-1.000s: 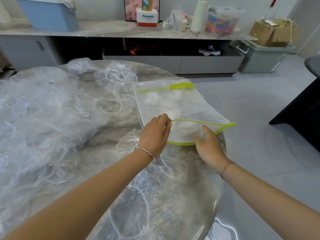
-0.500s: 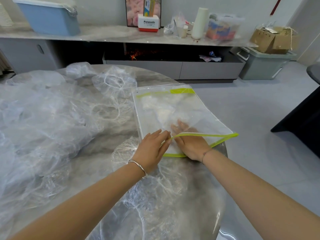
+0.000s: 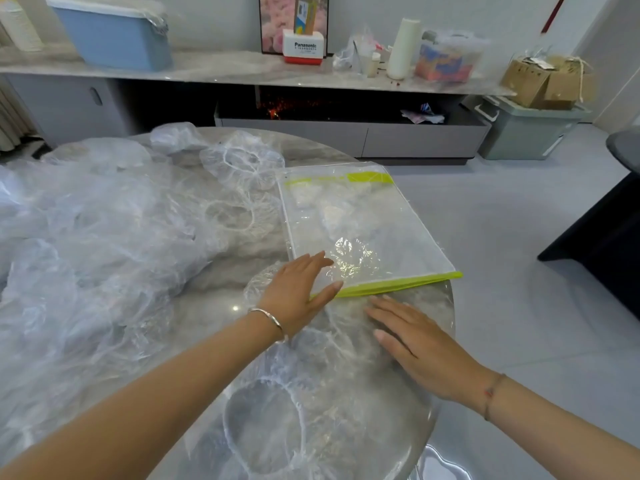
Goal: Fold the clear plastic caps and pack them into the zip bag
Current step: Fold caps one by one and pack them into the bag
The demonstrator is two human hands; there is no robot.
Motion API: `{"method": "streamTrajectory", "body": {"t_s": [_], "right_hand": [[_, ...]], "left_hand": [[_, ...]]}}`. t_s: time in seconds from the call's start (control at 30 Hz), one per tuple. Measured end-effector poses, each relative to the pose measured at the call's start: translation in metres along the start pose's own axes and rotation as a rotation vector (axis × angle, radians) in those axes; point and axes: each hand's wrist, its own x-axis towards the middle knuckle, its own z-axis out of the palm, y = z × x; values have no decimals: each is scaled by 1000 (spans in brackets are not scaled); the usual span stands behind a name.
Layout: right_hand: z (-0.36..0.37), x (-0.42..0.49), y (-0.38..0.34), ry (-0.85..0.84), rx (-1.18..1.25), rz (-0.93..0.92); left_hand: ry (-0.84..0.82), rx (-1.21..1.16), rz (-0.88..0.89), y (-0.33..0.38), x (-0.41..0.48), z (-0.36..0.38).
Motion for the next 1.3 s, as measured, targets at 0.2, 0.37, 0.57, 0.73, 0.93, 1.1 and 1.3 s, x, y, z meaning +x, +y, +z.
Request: {"method": "streamTrajectory", "body": {"t_s": [0.2,0.37,0.57,0.73,0.93,1.1,1.3], "right_hand": [[13,-32,-64,-7,106,-93],[32,-53,-104,-63,-4,-414],[69,-46,-122,-164,-230,-445],[66,-23,-125,-11,-103,-314],[78,-41,-143,23,-226,-616],[90,-30,-133,66,-420,-689],[104,-15,-148,259,-329,-793]], "left_hand": [[-24,140,35,-10,-108,-32],[-45,269,28,-29,-166,-44],[16,184,-19,-35,-189,-73],[-199,482,258,-49,-226,-71],[-198,598,-108,-66,-261,-70],[-250,298,-85,-59,-282,-82],[-392,380,-67,-60,-293,-84]]}}
